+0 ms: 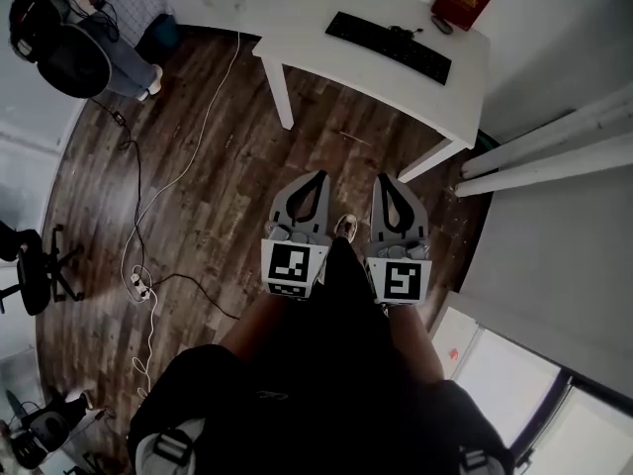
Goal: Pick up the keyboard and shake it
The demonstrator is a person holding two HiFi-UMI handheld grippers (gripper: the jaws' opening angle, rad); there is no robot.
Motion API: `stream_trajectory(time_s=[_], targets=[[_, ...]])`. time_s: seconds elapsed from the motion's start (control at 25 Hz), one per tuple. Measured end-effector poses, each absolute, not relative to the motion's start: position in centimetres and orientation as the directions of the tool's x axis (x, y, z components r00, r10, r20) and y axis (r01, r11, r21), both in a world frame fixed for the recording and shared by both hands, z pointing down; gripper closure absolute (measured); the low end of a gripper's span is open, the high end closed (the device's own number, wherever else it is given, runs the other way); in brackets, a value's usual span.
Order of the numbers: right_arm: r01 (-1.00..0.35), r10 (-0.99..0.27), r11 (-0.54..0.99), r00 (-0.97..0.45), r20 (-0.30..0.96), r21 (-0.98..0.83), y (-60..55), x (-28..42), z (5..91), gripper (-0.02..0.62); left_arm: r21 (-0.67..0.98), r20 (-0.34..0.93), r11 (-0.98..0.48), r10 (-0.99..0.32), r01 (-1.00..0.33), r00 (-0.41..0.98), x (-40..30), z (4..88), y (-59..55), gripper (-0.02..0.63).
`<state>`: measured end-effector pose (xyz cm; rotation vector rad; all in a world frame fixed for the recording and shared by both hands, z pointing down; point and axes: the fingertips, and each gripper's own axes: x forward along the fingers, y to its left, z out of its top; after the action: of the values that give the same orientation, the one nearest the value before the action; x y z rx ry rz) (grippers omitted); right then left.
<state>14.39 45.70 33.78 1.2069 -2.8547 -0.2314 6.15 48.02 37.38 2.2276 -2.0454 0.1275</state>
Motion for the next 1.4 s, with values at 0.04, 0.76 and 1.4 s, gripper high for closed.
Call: stream_trajectory(time_s=[0.04, 0.76, 1.4], targets=[[-0.706, -0.709, 0.694, -0.704, -0.031, 0.140, 44.7, 14.0, 34.0, 0.574, 0.019, 0.145, -0.076, -0.986, -0.997, 0.078, 5.8, 37.6, 47.2, 0.603], [-0.594, -0.592, 0.803, -0.804, -0.047, 0.040, 25.4, 8.6, 33.7, 0.574, -0.123, 0.260, 0.020, -0.964, -0.992, -0.052, 0.2, 36.8, 30.0, 0.603], [-0.688, -0.688, 0.726, -0.724, 0.059, 0.025, 15.8, 11.5, 37.8, 0.574, -0.079, 0.341, -0.094, -0.938, -0.992, 0.061, 0.7, 40.8, 19.3, 0.603]])
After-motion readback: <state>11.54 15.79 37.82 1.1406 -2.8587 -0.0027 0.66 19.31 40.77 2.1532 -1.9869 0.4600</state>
